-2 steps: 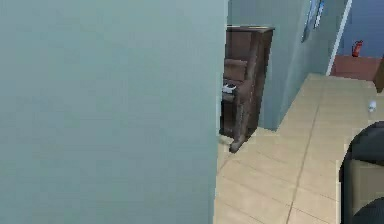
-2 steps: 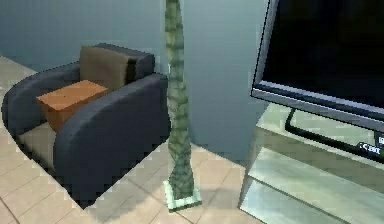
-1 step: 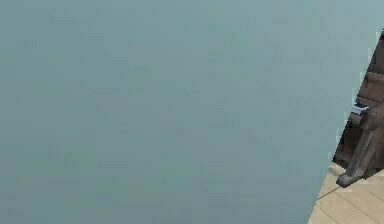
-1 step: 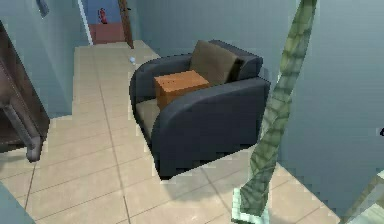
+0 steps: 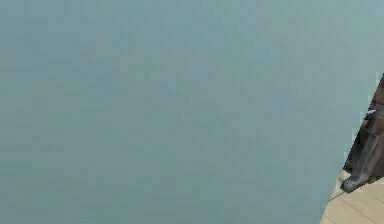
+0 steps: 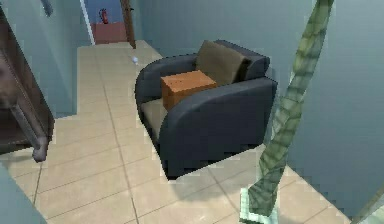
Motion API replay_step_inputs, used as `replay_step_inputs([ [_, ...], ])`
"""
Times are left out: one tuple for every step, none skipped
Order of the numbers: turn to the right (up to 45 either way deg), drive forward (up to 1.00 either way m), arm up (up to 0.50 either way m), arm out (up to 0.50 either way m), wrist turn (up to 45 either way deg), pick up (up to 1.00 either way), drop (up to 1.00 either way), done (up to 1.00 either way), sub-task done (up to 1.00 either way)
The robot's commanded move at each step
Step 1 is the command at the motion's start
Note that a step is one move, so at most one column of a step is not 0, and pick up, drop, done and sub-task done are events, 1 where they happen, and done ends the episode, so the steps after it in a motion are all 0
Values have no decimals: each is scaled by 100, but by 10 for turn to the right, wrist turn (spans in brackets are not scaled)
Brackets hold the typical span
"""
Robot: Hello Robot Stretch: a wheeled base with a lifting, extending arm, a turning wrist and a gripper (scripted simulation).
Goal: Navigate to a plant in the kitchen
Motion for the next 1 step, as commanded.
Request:
replay_step_inputs([
  [450, 0, 0, 0, 0, 0, 0, 0, 0],
])
